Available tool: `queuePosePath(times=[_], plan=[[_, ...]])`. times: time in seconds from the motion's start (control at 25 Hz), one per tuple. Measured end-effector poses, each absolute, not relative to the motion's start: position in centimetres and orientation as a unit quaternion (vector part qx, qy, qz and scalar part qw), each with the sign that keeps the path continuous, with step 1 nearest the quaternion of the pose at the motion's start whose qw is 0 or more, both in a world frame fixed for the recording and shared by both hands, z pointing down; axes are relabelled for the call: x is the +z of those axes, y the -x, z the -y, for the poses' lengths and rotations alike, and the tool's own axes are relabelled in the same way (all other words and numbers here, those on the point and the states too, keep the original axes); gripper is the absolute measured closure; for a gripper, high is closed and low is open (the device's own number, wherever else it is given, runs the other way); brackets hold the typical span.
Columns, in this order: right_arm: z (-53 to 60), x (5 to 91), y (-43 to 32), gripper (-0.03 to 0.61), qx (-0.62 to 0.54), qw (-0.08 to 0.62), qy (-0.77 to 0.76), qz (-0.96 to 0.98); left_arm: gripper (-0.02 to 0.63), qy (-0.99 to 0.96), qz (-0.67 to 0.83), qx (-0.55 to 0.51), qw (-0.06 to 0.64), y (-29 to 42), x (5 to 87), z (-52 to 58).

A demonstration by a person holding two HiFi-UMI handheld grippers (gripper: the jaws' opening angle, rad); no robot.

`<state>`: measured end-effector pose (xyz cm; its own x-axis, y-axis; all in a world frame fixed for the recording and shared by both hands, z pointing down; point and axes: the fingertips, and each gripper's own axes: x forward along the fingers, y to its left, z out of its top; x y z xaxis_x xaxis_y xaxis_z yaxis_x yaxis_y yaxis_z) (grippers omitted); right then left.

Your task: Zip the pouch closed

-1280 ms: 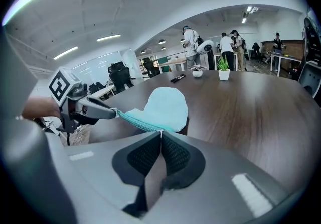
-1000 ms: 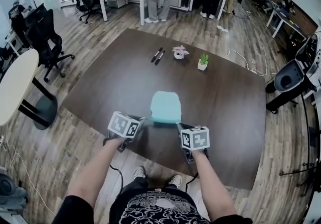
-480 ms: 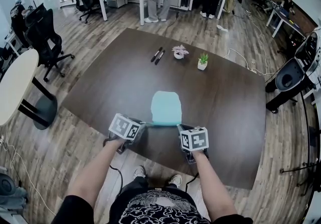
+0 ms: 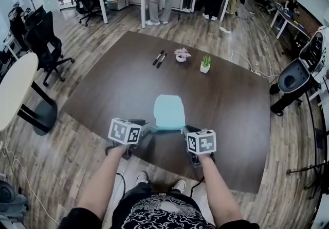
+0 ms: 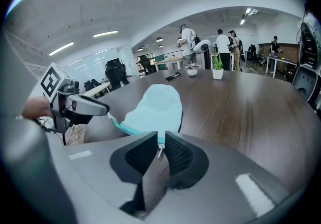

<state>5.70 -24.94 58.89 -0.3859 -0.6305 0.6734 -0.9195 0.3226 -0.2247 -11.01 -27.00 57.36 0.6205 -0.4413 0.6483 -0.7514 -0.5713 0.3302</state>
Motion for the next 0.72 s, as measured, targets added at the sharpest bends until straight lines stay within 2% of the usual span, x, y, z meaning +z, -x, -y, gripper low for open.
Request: queuePosePath(times=[0.4, 0.72], plan=[[25.7, 54.1, -6.7, 0.534, 0.274, 0.203, -0.521, 0.783, 0.505, -0.863, 0.354, 0.229, 0.278, 8.7, 54.0, 27.4], [26.0, 49.1, -8.9, 0.545, 0.244, 0.160, -0.558, 0.777, 0.506, -0.887, 0.354, 0.192, 0.228, 6.3, 48.4, 29.6]])
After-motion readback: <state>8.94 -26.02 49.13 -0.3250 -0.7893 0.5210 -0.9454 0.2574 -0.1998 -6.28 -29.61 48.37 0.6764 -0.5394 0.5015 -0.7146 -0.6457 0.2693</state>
